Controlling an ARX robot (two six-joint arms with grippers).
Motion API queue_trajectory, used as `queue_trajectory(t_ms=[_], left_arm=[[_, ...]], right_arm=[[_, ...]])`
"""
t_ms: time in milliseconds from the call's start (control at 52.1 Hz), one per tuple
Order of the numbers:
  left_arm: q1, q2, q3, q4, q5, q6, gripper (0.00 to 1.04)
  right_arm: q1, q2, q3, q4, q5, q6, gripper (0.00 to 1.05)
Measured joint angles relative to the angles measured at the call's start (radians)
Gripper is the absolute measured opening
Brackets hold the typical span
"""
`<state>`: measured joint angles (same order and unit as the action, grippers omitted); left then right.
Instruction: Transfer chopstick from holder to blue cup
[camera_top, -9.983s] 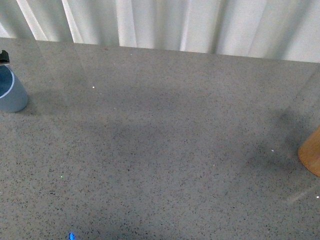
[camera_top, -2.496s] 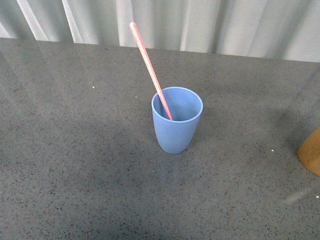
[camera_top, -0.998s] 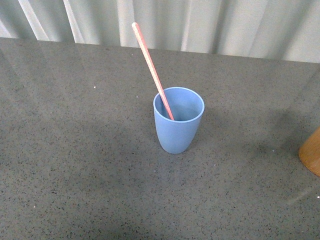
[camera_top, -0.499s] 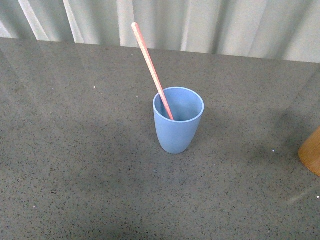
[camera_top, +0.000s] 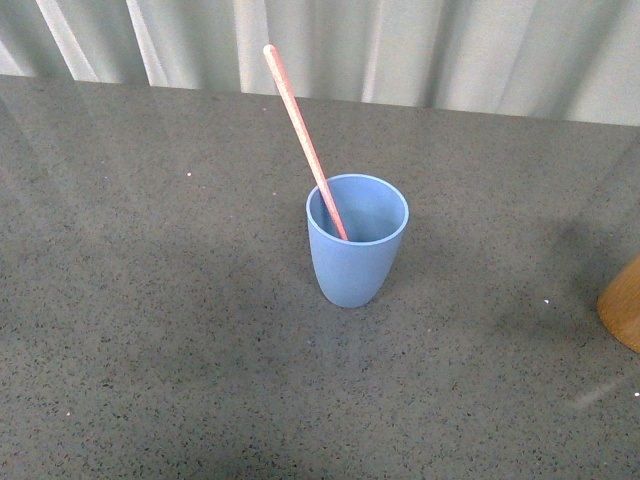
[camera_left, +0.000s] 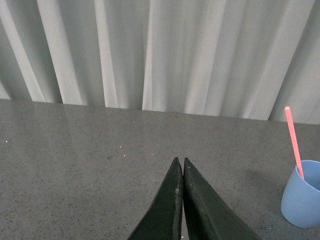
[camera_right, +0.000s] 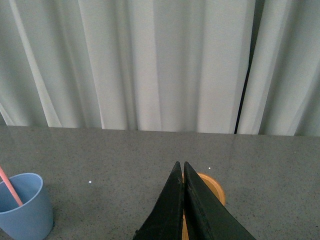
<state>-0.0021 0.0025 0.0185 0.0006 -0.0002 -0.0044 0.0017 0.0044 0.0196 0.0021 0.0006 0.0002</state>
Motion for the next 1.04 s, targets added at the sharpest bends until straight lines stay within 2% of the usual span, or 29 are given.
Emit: queue_trajectory(t_ms=[77,115,499,557,653,1037], left_arm=[[0.000,0.000,0.000,0.000,0.000,0.000,0.06],[0.000,0.000,0.000,0.000,0.000,0.000,0.13],[0.000,0.000,0.000,0.000,0.000,0.000,0.98],[0.000,0.000,0.000,0.000,0.000,0.000,0.98],[0.000,0.000,0.000,0.000,0.000,0.000,0.98],[0.000,0.000,0.000,0.000,0.000,0.000,0.98]], right_arm=[[0.000,0.000,0.000,0.000,0.000,0.000,0.01],[0.000,0.000,0.000,0.000,0.000,-0.001,0.03],[0.000,0.000,0.000,0.000,0.000,0.000,0.89],[0.000,0.000,0.000,0.000,0.000,0.001,0.97],[0.000,0.000,0.000,0.000,0.000,0.000,0.94],[0.000,0.000,0.000,0.000,0.000,0.000,0.95]])
